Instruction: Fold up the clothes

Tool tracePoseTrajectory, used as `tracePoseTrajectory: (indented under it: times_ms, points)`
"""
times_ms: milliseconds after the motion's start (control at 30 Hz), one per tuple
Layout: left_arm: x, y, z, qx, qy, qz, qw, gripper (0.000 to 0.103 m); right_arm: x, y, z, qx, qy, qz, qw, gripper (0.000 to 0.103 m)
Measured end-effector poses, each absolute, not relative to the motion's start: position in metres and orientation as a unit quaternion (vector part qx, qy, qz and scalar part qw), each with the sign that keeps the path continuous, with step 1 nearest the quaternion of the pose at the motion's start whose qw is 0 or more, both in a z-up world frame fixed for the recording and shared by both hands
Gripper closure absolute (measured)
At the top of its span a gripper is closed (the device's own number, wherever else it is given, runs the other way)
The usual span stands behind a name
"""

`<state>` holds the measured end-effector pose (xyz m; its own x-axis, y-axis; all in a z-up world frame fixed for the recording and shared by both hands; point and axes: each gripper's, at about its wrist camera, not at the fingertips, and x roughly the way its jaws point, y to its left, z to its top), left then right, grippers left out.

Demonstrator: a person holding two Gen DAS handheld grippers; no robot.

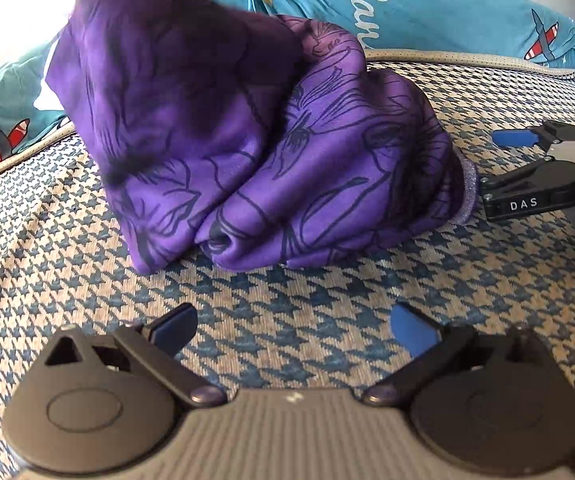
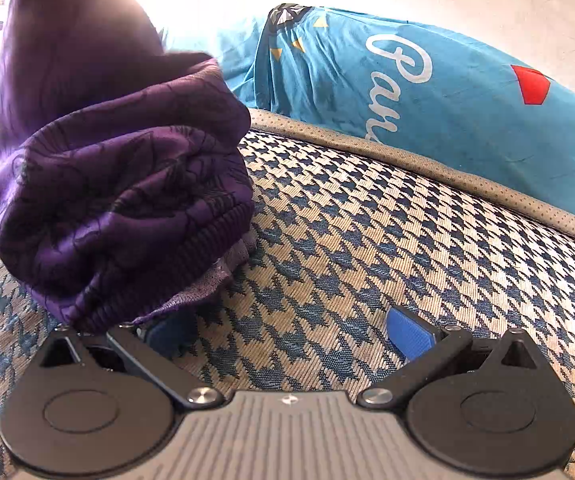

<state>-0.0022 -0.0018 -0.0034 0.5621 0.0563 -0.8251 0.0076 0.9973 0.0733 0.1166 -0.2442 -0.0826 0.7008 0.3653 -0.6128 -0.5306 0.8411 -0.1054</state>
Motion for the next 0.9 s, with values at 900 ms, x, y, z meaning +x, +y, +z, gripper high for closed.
tracePoseTrajectory:
  times_ms: [900]
  points:
    - [0.009, 0.05, 0.011, -0.03, 0.464, 0.092, 0.881, 0.0, 0.115, -0.245, -0.082, -0.139, 0.298, 0.245, 0.912, 0.0]
